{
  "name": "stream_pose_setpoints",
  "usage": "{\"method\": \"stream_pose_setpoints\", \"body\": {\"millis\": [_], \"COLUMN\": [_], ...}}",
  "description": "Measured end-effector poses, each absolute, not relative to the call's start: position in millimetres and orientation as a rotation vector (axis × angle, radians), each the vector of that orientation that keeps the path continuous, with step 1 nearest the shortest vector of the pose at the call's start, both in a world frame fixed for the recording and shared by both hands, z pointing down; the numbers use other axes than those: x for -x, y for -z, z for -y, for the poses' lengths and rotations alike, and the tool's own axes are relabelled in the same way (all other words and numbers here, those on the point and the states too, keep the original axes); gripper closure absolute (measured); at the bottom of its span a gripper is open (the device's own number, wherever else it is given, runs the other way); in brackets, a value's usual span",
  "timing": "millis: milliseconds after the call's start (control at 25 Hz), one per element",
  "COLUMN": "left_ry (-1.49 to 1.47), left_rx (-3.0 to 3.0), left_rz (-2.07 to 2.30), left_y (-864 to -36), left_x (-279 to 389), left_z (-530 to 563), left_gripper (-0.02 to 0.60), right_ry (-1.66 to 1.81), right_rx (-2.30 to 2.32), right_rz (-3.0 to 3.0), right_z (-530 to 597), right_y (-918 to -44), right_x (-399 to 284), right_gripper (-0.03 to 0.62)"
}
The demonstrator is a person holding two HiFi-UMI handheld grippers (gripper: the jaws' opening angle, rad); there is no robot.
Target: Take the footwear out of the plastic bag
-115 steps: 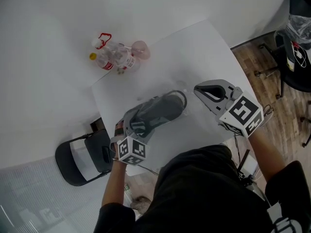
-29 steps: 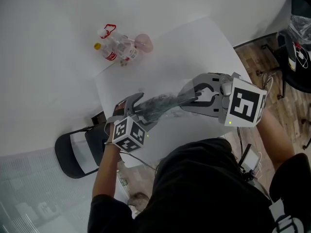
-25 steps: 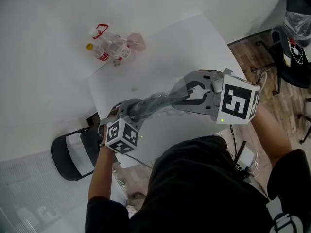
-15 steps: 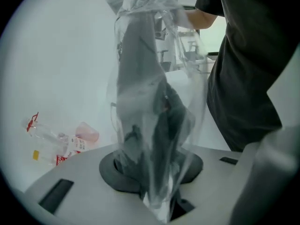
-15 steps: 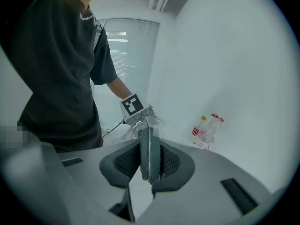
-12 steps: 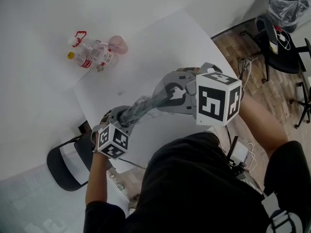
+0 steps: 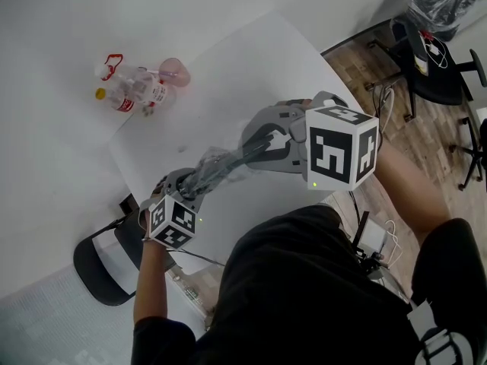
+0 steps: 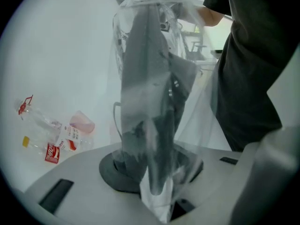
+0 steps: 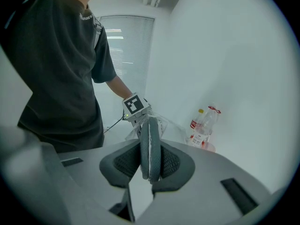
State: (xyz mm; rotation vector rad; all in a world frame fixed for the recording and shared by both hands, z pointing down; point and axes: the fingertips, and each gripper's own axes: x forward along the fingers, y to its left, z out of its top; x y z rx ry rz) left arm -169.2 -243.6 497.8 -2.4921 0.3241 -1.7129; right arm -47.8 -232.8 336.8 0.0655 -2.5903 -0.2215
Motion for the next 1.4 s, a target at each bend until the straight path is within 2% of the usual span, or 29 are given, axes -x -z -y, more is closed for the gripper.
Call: {"method": "stream_pose_setpoints", "body": {"millis": [320,600,1000,1160,1240,1400], "left_ry": [1.791,1.793,1.864,1.853,1.848,1.849], "left_rx": [2.461,2.459,2.436,2.46,2.474,2.488], "left_rz": [-0.323,-0.377,-0.397,-0.422,-0.413,-0.397], "left_y": [-505,-509,-511,-508,-508,-509], "left_x": [180,194,202,196,191,183], "left_z": [244,244,240,241,237,229], "left_gripper": [0.44,0.469,0.48,0.488,0.49,0.491], "right_ry": [0.207,0.185,0.166,0.165,0.188,0.242], "right_rx": [-0.069,-0.094,-0.096,-0.095,-0.079,-0.058], "right_rz": [2.566,2.601,2.585,2.604,2.584,2.546], "right_z": [235,237,234,232,227,221], "right_y": [-337,-331,-343,-340,-343,-351], "right_x": [40,38,41,41,42,42], "right_gripper": [0.517,0.517,0.516,0.497,0.464,0.464]}}
